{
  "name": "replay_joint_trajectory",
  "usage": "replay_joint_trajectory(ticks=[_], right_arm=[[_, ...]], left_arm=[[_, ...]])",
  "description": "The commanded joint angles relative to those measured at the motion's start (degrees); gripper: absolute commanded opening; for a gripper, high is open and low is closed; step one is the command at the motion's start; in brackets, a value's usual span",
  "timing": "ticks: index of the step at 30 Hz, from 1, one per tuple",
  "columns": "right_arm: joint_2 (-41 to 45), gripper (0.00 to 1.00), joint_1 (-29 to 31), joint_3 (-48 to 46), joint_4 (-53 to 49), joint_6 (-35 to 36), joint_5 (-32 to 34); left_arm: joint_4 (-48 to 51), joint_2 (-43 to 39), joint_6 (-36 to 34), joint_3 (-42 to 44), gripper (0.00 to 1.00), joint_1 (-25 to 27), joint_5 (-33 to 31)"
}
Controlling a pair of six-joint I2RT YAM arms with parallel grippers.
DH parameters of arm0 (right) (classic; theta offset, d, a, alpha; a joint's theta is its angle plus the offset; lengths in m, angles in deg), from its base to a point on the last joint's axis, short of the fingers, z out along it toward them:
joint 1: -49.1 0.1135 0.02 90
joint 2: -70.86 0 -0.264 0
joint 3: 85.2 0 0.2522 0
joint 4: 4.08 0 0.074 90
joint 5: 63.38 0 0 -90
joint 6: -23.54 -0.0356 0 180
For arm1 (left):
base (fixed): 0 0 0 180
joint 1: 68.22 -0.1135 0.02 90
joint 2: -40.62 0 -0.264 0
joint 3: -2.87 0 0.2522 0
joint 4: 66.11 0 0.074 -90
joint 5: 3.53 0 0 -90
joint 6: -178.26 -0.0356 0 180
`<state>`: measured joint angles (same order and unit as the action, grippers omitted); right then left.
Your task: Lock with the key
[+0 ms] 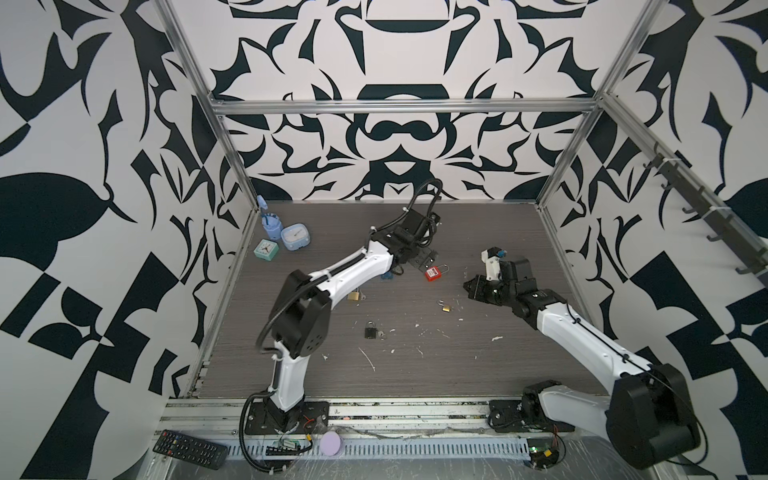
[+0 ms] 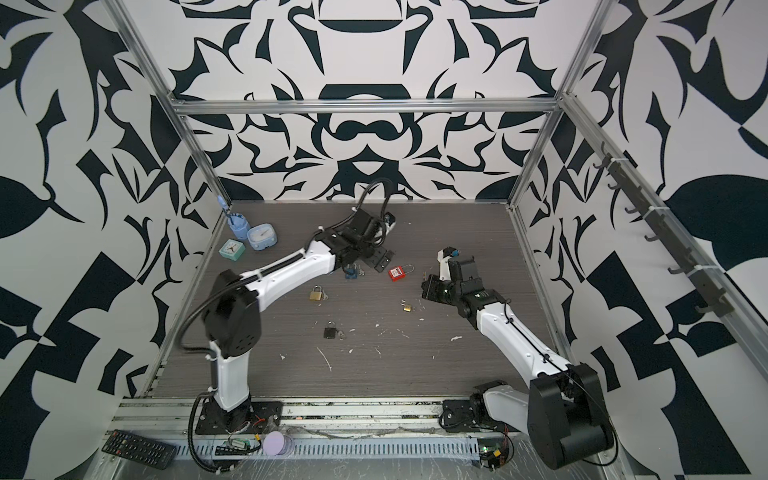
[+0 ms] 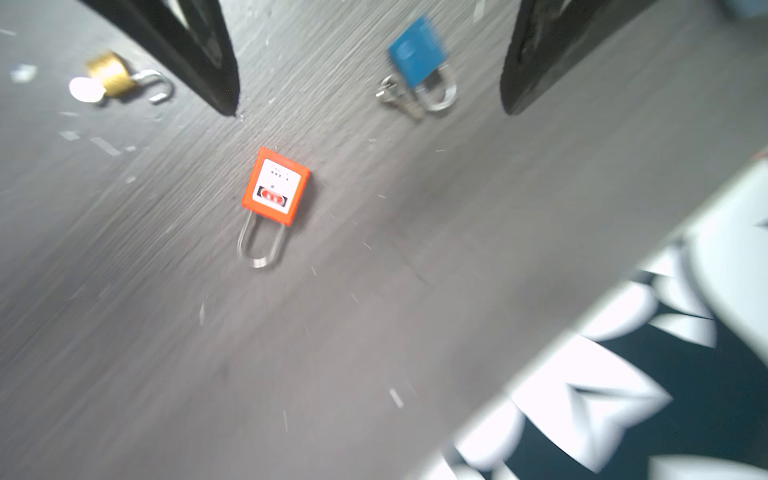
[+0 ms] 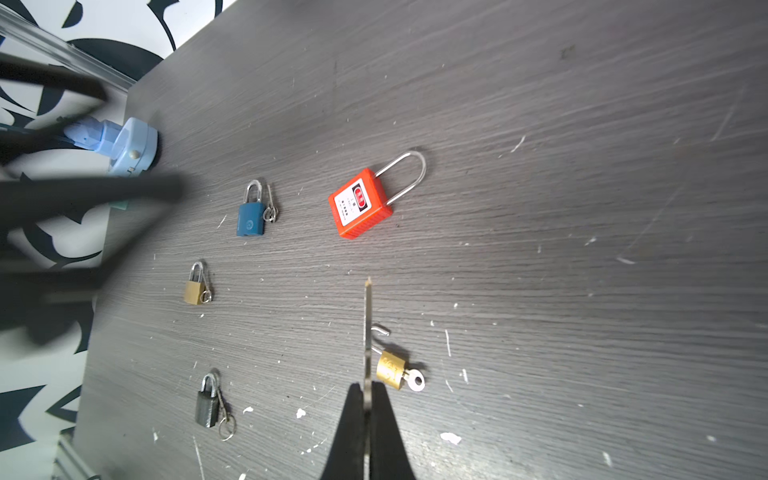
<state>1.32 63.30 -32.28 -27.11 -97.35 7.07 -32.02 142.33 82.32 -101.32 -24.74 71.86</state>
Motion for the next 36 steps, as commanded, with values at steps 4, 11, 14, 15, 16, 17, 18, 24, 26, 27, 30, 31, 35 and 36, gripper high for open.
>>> replay_joint_trajectory(ticks=[4, 11, 14, 15, 16, 17, 18, 24, 26, 27, 30, 31, 35, 36], right_arm=[[-7.8, 0.00, -0.3, 2.5, 5.4, -4.3, -5.9], [-17.2, 0.00, -0.8, 7.4, 4.2, -3.0, -8.0], [-20.5, 0.00, -0.8, 9.9, 3.6, -2.9, -8.6], [-21.4, 0.00, -0.8, 10.6, 3.2, -2.9, -8.8], [-22.3, 0.00, -0.9, 11.2, 3.1, -3.0, -8.8], [-23.2, 0.00, -0.9, 11.8, 3.1, -3.3, -8.8], [-23.9, 0.00, -0.9, 12.1, 3.2, -3.6, -8.8], [-28.3, 0.00, -0.9, 13.7, 4.8, -6.1, -8.9], [-29.7, 0.00, -1.0, 14.0, 5.6, -6.8, -9.6], [-30.3, 0.00, -1.0, 14.2, 5.8, -7.0, -9.7], [-32.1, 0.00, -0.9, 14.9, 6.3, -7.2, -9.9], [-32.8, 0.00, -0.9, 15.3, 6.4, -7.2, -9.9], [-35.0, 0.00, -0.9, 16.6, 6.8, -7.1, -10.5], [-35.3, 0.00, -0.9, 16.7, 6.9, -7.2, -10.5]], left_arm=[[-11.0, -19.8, 2.2, 17.6, 0.99, -1.7, -0.3], [-10.7, -32.7, 7.6, 31.4, 0.99, -3.2, 0.0], [-11.2, -33.9, 8.2, 33.8, 0.99, -3.8, -0.3], [-11.1, -33.9, 8.3, 34.0, 0.99, -4.0, -0.3], [-11.1, -33.8, 8.4, 34.0, 0.99, -4.1, -0.3], [-11.3, -33.7, 8.4, 34.1, 0.99, -4.1, -0.2], [-11.4, -33.6, 8.4, 34.1, 0.99, -4.1, 0.0], [-11.6, -33.5, 8.4, 34.2, 0.99, -4.2, 0.6], [-11.6, -33.8, 8.5, 34.4, 0.99, -4.3, 0.7], [-11.6, -33.8, 8.4, 34.6, 0.99, -4.3, 0.7], [-11.8, -34.0, 8.5, 34.7, 0.99, -4.4, 0.7], [-11.8, -33.9, 8.4, 34.7, 0.99, -4.4, 0.6], [-11.9, -33.3, 8.5, 34.5, 0.99, -4.5, 0.8], [-11.9, -33.2, 8.6, 34.4, 0.99, -4.5, 1.0]])
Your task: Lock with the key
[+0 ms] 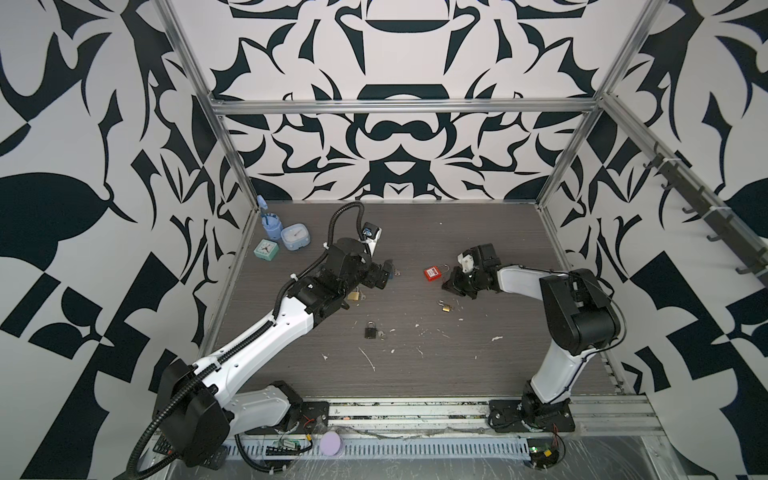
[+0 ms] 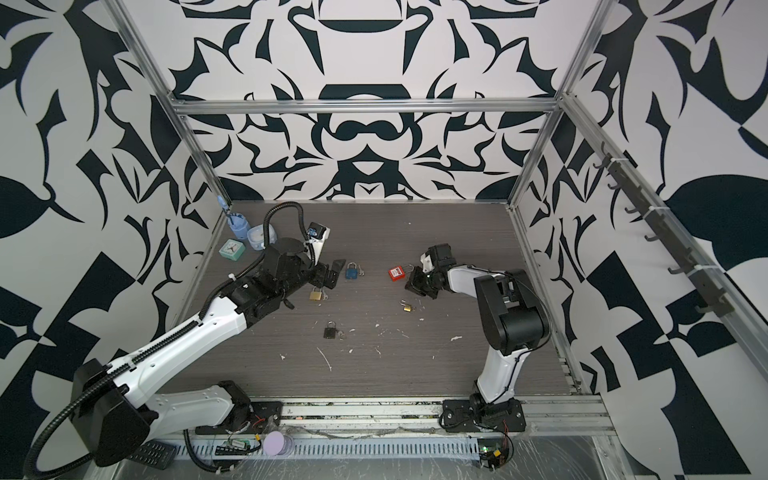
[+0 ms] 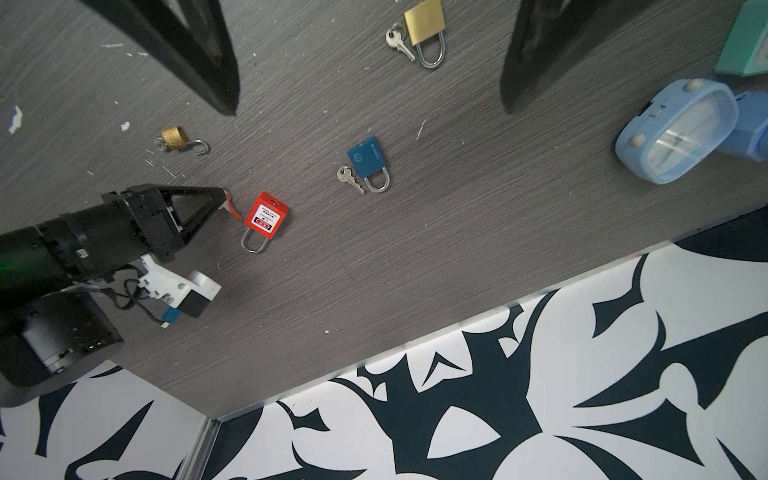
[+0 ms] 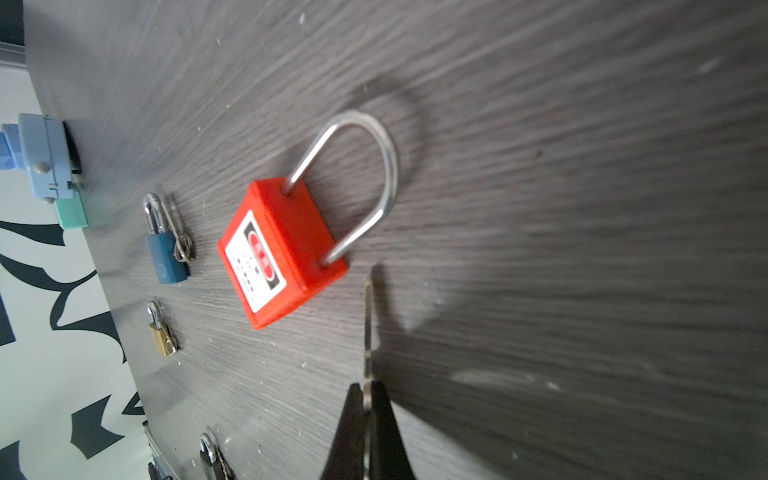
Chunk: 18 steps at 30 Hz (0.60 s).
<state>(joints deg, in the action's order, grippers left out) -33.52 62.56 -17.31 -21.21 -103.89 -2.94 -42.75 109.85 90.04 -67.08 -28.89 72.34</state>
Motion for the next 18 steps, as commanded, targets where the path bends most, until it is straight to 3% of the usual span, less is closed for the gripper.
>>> replay_joint_trajectory(ticks=[1, 10, 15, 18], right_arm=[[-0.7, 0.00, -0.2, 1.9, 1.1, -0.7, -0.5], [-2.4, 0.03, -0.2, 2.9, 1.1, -0.5, 0.0], [-2.0, 0.11, -0.2, 3.3, 0.6, -0.1, 0.6], [-1.8, 0.23, -0.2, 3.6, -0.1, 0.4, 0.6]], left_arm=[[-1.2, -0.6, 0.8, 0.1, 0.99, -0.3, 0.5], [-1.2, -0.2, 0.8, -0.1, 0.99, -0.8, 0.6], [-1.3, -0.1, 0.8, -0.1, 0.99, -1.1, 0.7], [-1.3, 0.0, 0.9, -0.3, 0.99, -1.3, 1.0]])
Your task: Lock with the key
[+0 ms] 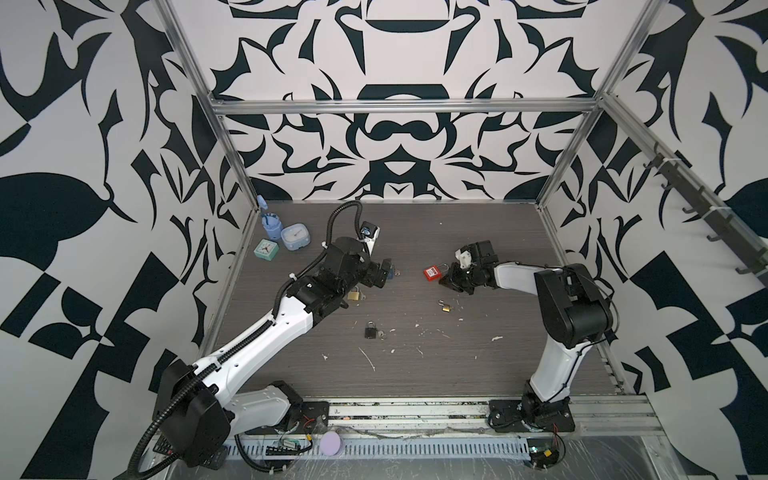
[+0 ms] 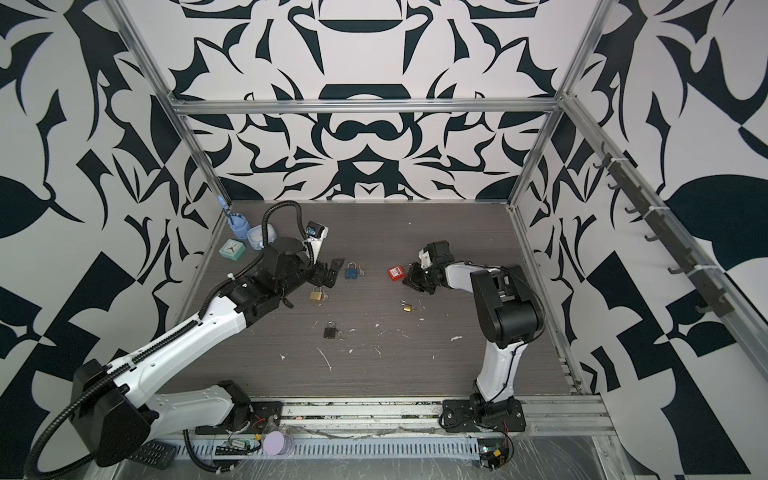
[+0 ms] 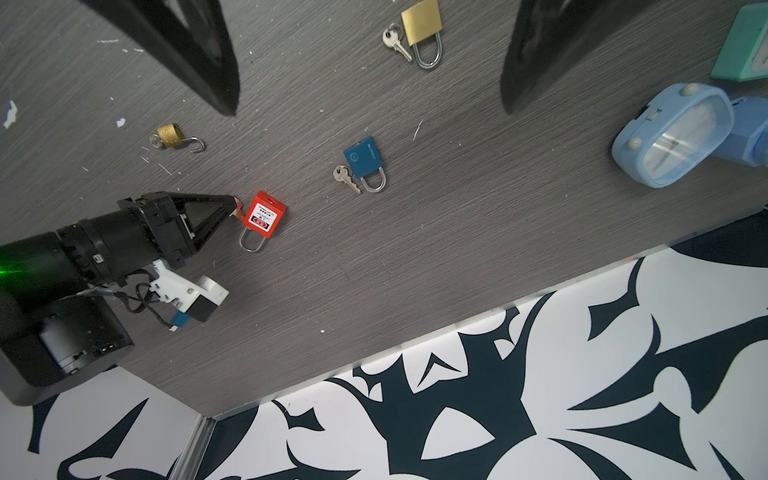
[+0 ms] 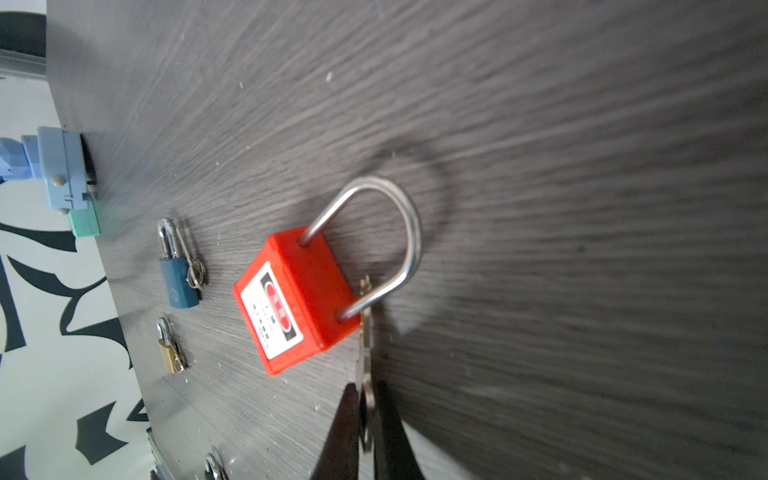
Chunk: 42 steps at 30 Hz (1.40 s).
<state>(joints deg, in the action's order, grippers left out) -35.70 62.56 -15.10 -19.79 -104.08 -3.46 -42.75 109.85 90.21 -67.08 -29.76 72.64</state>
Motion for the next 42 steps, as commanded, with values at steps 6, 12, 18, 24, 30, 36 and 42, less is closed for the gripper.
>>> replay_joint_trajectory(ticks=[6, 12, 18, 24, 30, 36, 42], right_arm=[[2.5, 0.41, -0.2, 1.3, -2.8, 1.2, 2.5], [7.8, 0.57, -0.2, 0.9, -5.4, 3.0, 5.7], [17.7, 0.76, -0.2, 1.4, -11.1, 7.6, 9.4], [27.3, 0.97, -0.2, 3.4, -24.7, 16.6, 10.0], [32.8, 0.97, -0.2, 3.6, -37.3, 25.8, 8.0], [30.0, 0.96, 1.3, 1.3, -36.4, 24.8, 3.3], [21.0, 0.88, 7.4, 4.6, -35.5, 26.9, 10.3]], left_arm=[[-1.2, 0.1, 0.8, -0.4, 0.99, -0.7, 1.0], [-1.8, -0.8, 1.3, -0.4, 0.99, -0.7, 0.0], [-1.4, -3.9, 4.6, -0.1, 0.99, -0.7, -5.9], [2.7, -9.4, 10.6, 0.7, 0.99, -0.7, -10.3], [4.3, -19.5, 15.1, 6.5, 0.99, -0.5, 0.8], [9.9, -25.9, 25.2, 12.5, 0.99, 0.7, 6.5], [10.7, -26.2, 28.7, 18.3, 0.99, 3.3, 11.2]])
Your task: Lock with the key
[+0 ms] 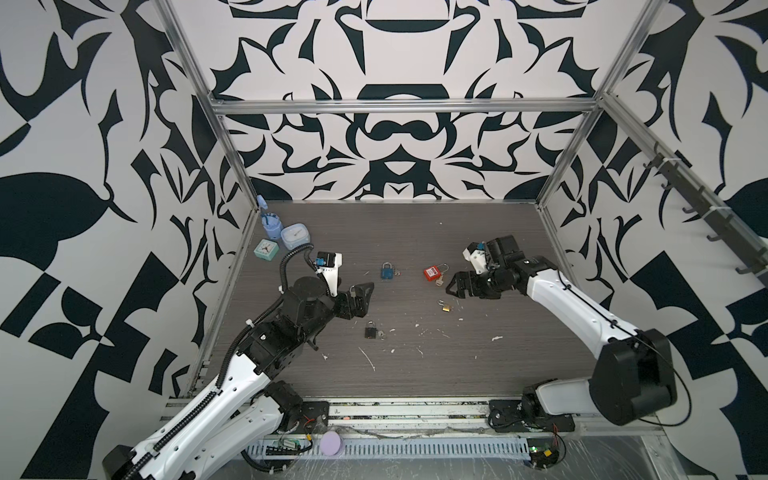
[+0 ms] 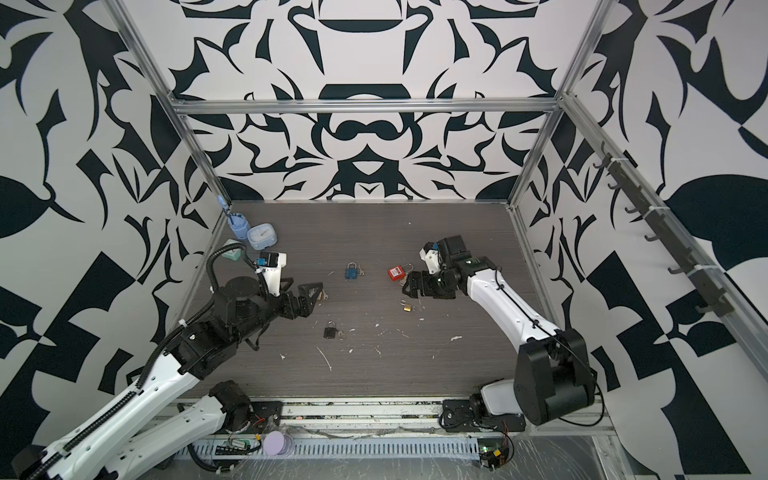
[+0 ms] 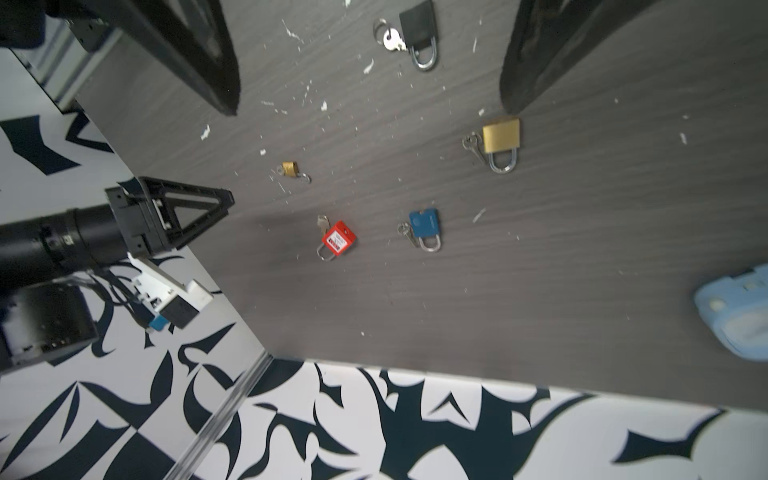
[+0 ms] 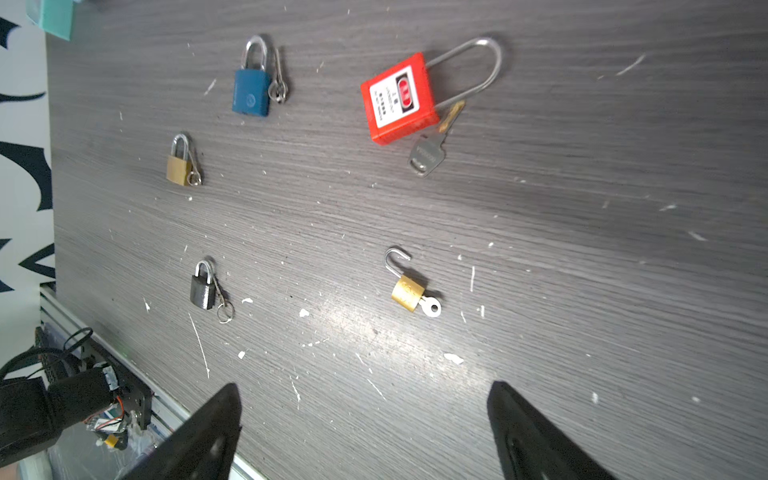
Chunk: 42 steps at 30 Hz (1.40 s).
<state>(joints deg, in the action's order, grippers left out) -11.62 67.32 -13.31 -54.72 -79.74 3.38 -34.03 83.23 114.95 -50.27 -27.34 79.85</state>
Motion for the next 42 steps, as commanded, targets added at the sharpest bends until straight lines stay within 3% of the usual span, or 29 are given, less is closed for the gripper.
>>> replay_joint_trajectory(ticks=[1, 13, 23, 42], right_arm=[[-5.3, 0.86, 3.7, 4.3, -1.9, 3.6, 5.0], [-21.8, 0.81, 8.0, 13.0, -3.2, 9.3, 10.5], [-24.6, 0.76, 10.6, 12.1, -4.1, 9.5, 11.1], [-19.6, 0.69, 24.1, 6.2, 0.9, -7.3, 10.7]], left_arm=[[1.8, 1.2, 4.3, 1.9, 0.99, 1.2, 4.6], [-4.2, 8.9, 6.7, 2.5, 0.99, 1.8, 3.4], [-6.8, 12.9, 5.9, 2.1, 0.99, 1.8, 3.8], [-4.4, 12.3, 6.5, 1.6, 0.99, 1.8, 4.4]])
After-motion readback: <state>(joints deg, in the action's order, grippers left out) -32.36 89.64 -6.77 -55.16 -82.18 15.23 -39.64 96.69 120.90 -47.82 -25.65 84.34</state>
